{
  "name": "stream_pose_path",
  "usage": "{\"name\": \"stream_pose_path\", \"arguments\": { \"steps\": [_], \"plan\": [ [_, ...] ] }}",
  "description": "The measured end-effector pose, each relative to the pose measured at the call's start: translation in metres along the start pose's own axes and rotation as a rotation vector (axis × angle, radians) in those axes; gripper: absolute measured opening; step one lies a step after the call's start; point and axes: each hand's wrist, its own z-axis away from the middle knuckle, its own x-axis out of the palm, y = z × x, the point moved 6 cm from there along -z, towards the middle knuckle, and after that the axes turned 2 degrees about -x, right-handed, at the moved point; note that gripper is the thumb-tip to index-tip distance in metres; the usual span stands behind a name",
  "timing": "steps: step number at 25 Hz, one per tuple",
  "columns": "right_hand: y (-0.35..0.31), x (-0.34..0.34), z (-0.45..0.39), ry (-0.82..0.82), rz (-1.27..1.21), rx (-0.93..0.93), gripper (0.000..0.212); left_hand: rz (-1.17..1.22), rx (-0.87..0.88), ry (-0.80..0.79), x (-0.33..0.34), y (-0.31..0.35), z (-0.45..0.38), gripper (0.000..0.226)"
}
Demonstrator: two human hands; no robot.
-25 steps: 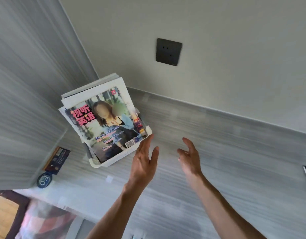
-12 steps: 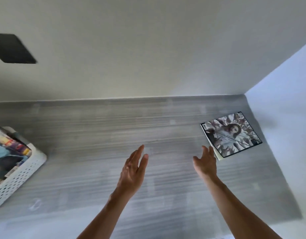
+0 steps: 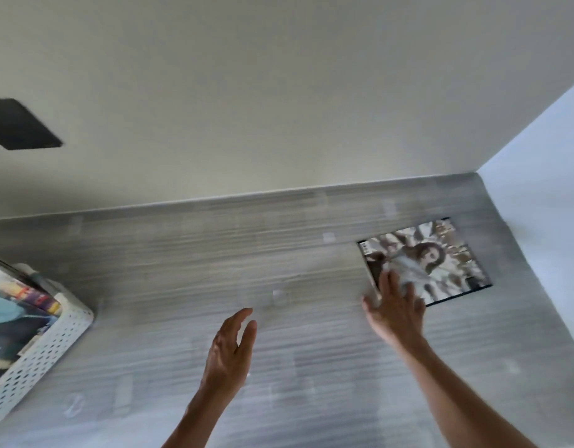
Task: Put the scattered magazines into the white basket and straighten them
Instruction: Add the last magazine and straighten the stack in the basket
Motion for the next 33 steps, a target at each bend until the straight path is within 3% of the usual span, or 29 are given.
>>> {"name": "stream_pose_path", "arguments": {
  "steps": [4, 8, 11, 13, 15, 18, 21, 23, 25, 27, 29, 31, 33],
  "plan": [
    [-0.098, 0.034, 0.072, -0.113, 0.003, -0.263, 0.082, -0.052, -0.031, 0.068, -0.012, -0.014, 0.006, 0.035],
    [-0.197, 0.073, 0.162, -0.274, 0.084, -0.644, 0.083, -0.101, -0.076, 0.24, -0.055, -0.033, 0.019, 0.036],
    [-0.245, 0.085, 0.222, -0.277, 0.234, -0.911, 0.077, -0.279, -0.33, 0.299, -0.096, -0.078, 0.029, 0.045],
    [-0.259, 0.098, 0.239, -0.347, 0.262, -1.021, 0.074, -0.365, -0.509, 0.221, -0.111, -0.11, 0.039, 0.049],
    [-0.273, 0.107, 0.245, -0.374, 0.19, -1.107, 0.067, -0.348, -0.518, 0.181, -0.114, -0.134, 0.049, 0.049],
    [-0.287, 0.107, 0.241, -0.47, 0.088, -1.043, 0.058, -0.146, -0.58, 0.223, -0.125, -0.152, 0.054, 0.041],
    [-0.287, 0.098, 0.23, -0.618, -0.041, -0.939, 0.05, 0.172, -0.581, 0.236, -0.141, -0.164, 0.053, 0.006],
    [-0.287, 0.089, 0.219, -0.626, -0.232, -0.833, 0.04, 0.237, -0.463, 0.238, -0.146, -0.161, 0.051, 0.024],
    [-0.293, 0.077, 0.207, -0.552, -0.463, -0.664, 0.031, 0.205, -0.375, 0.288, -0.156, -0.154, 0.055, 0.026],
    [-0.303, 0.063, 0.191, -0.423, -0.629, -0.486, 0.04, 0.222, -0.274, 0.416, -0.172, -0.146, 0.062, 0.023],
    [-0.318, 0.053, 0.179, -0.39, -0.727, -0.365, 0.062, 0.341, -0.155, 0.519, -0.194, -0.136, 0.07, 0.025],
    [-0.346, 0.054, 0.181, -0.548, -0.858, -0.273, 0.068, 0.412, -0.062, 0.596, -0.226, -0.132, 0.082, 0.027],
    [-0.385, 0.05, 0.194, -0.712, -0.976, -0.263, 0.048, 0.44, -0.01, 0.668, -0.261, -0.133, 0.092, 0.025]
  ]
}}
